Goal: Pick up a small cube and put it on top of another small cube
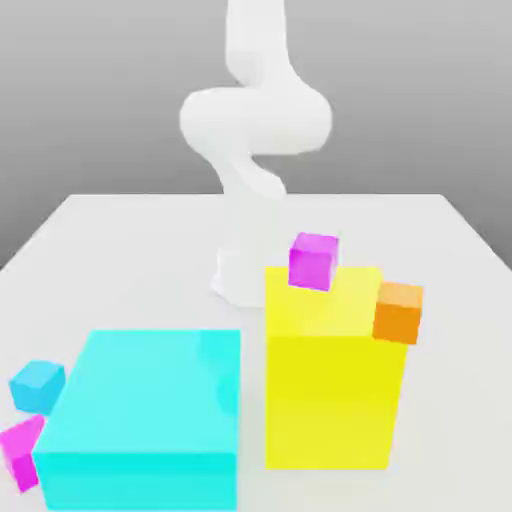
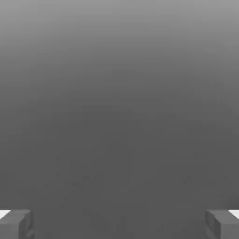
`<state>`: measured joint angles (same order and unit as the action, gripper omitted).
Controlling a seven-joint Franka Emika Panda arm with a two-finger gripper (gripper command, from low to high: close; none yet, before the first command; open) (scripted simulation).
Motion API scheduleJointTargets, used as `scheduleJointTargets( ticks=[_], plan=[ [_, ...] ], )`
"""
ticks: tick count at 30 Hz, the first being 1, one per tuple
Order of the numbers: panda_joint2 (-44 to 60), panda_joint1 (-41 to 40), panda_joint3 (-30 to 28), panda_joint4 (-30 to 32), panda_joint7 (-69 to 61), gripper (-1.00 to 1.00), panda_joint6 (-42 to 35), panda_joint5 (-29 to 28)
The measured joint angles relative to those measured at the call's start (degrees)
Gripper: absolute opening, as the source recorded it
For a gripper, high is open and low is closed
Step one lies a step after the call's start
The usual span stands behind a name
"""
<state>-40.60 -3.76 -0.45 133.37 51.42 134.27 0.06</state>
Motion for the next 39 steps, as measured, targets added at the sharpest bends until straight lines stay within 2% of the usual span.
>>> scheduleJointTargets(
  ticks=[9, 18, 24, 29, 30, 36, 39],
  plan=[
    [19.0, -13.1, -2.3, 5.8, 20.4, 0.0, 9.1, 0.1],
    [37.7, -23.5, -8.1, 11.4, 40.0, 0.0, 18.0, 0.8],
    [50.4, -28.9, -10.5, 14.7, 49.0, 0.0, 24.2, 5.3],
    [60.8, -32.3, -6.7, 13.1, 46.4, 0.0, 32.1, 10.2],
    [61.9, -32.8, -6.0, 12.9, 46.2, -1.0, 33.0, 10.5],
    [62.4, -33.1, -5.7, 12.8, 46.1, -1.0, 33.6, 10.6],
    [58.5, -32.0, -7.3, 13.6, 47.6, -1.0, 30.4, 8.7]
  ],
)
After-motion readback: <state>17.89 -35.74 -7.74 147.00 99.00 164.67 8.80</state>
